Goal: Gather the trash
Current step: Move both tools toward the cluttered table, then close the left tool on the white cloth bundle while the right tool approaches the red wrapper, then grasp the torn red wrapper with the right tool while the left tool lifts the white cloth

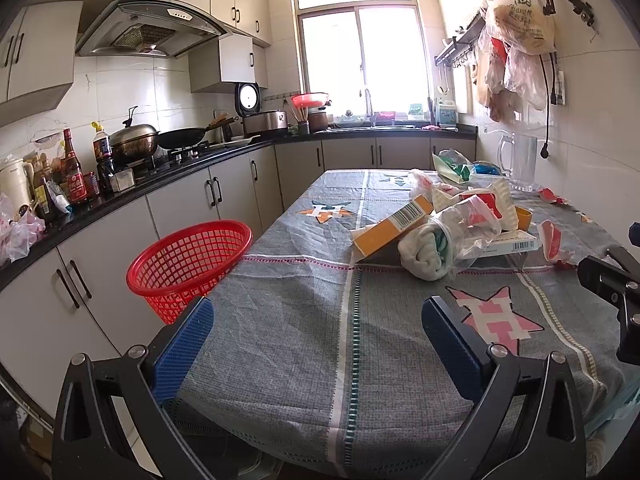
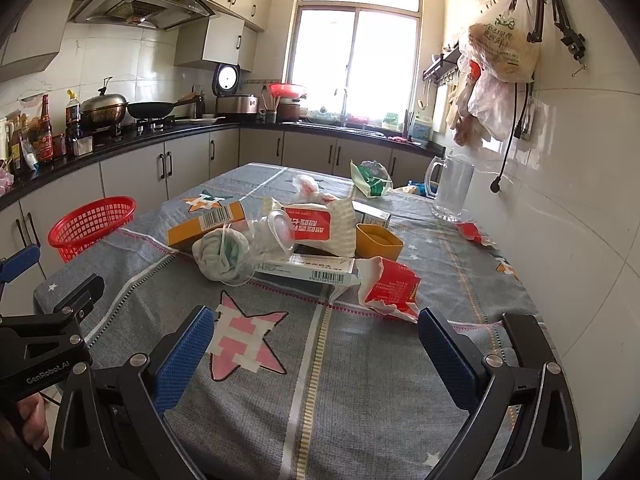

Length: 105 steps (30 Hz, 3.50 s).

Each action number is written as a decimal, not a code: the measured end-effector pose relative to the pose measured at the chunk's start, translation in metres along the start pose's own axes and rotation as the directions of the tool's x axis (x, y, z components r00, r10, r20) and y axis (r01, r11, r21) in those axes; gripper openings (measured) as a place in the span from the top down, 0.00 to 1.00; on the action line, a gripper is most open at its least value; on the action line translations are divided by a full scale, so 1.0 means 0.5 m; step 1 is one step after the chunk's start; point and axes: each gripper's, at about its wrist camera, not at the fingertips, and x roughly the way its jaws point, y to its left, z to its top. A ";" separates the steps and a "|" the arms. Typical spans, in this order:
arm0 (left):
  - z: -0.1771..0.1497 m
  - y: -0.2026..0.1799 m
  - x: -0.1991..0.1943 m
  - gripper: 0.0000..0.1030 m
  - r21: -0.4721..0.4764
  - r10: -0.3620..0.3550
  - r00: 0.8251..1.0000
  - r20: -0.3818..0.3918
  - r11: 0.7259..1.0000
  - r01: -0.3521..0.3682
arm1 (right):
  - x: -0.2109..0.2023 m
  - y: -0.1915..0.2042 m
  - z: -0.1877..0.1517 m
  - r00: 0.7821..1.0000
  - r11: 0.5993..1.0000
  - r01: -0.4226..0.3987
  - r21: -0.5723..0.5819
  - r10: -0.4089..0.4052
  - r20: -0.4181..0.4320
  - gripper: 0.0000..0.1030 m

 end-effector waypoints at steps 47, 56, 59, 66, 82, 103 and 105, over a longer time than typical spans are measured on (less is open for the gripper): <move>0.145 -0.113 0.354 0.47 0.372 -0.170 0.938 -0.303 0.885 0.281 | 0.104 -0.213 0.014 0.979 0.952 -0.062 0.299 0.117 -0.169 0.13; 0.155 -0.131 0.408 0.87 0.281 -0.192 0.917 -0.348 0.912 0.298 | 0.156 -0.227 0.026 0.963 0.946 -0.102 0.308 0.172 -0.210 0.13; 0.158 -0.127 0.405 0.99 0.237 -0.226 0.906 -0.357 0.917 0.322 | 0.194 -0.245 0.037 0.950 0.939 -0.123 0.322 0.205 -0.235 0.13; 0.159 -0.108 0.399 0.99 0.175 -0.272 0.889 -0.368 0.919 0.353 | 0.276 -0.287 0.058 0.908 0.913 -0.189 0.361 0.302 -0.289 0.13; 0.180 -0.065 0.390 0.49 0.114 -0.321 0.885 -0.337 0.919 0.377 | 0.361 -0.278 0.046 0.867 0.906 -0.238 0.352 0.361 -0.343 0.43; 0.144 -0.159 0.343 0.37 0.142 -0.494 0.772 -0.400 0.799 0.585 | 0.306 -0.277 0.041 0.892 0.904 -0.234 0.359 0.346 -0.289 0.94; 0.137 -0.168 0.344 0.37 0.138 -0.504 0.762 -0.407 0.790 0.597 | 0.306 -0.285 0.042 0.890 0.891 -0.224 0.395 0.353 -0.290 0.81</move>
